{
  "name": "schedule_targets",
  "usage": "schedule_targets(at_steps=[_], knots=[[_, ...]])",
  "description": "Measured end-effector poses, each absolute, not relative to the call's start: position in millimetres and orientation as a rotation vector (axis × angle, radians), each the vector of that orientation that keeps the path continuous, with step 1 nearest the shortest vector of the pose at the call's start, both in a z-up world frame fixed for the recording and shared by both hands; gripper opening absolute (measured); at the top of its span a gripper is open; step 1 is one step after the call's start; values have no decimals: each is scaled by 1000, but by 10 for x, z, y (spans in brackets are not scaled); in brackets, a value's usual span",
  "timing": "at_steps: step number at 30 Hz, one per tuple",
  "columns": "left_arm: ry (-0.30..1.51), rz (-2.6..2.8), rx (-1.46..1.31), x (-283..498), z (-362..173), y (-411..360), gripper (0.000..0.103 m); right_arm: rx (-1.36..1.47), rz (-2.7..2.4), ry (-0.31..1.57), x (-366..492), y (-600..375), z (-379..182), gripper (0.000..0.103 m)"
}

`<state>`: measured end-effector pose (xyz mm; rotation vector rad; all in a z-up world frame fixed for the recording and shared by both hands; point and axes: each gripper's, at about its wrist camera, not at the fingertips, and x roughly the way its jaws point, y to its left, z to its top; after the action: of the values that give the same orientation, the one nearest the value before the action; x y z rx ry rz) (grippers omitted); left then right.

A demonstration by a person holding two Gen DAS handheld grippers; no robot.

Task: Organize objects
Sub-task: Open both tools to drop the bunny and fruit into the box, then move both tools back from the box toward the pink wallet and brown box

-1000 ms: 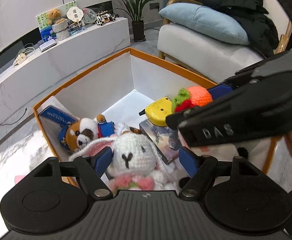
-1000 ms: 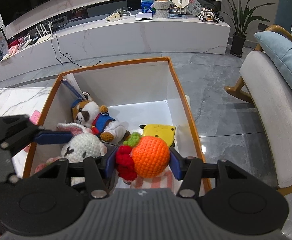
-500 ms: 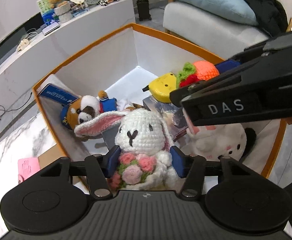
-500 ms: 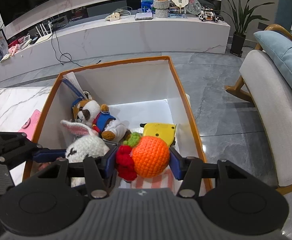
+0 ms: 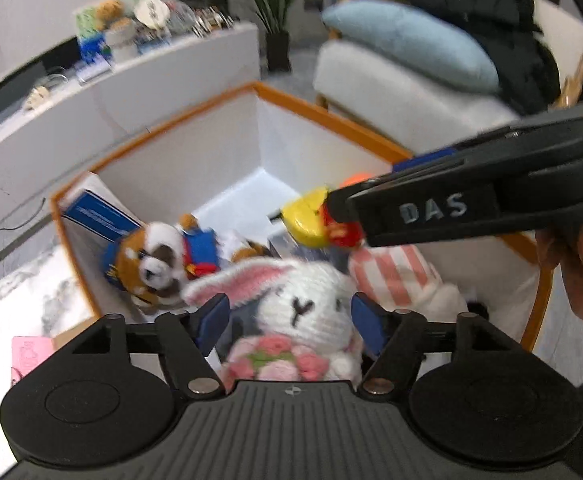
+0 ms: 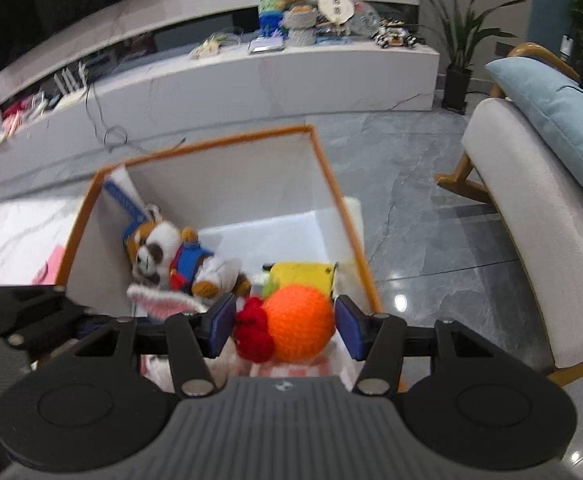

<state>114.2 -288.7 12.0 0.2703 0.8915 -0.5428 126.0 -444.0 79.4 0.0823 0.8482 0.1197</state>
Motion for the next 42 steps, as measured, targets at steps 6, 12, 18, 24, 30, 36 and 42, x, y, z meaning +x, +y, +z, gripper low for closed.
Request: schedule_targets(at_steps=[6, 12, 18, 24, 30, 36, 42], knots=[[838, -552, 262, 1041, 274, -2803, 80, 100, 132, 830, 1255, -4426, 848, 57], [785, -554, 203, 977, 442, -2602, 80, 99, 124, 824, 1264, -4436, 845, 57], [717, -514, 138, 772, 586, -2247, 80, 107, 144, 770, 1205, -4435, 927, 57], [681, -454, 95, 638, 660, -1854, 81, 124, 213, 689, 1059, -4371, 1091, 57], [670, -404, 109, 602, 656, -1505, 83, 94, 303, 632, 898, -4140, 1221, 57], [663, -366, 119, 643, 615, -1200, 84, 50, 416, 586, 800, -3815, 1287, 57], [662, -326, 157, 757, 540, -930, 85, -10, 558, 563, 662, -3396, 1338, 60]])
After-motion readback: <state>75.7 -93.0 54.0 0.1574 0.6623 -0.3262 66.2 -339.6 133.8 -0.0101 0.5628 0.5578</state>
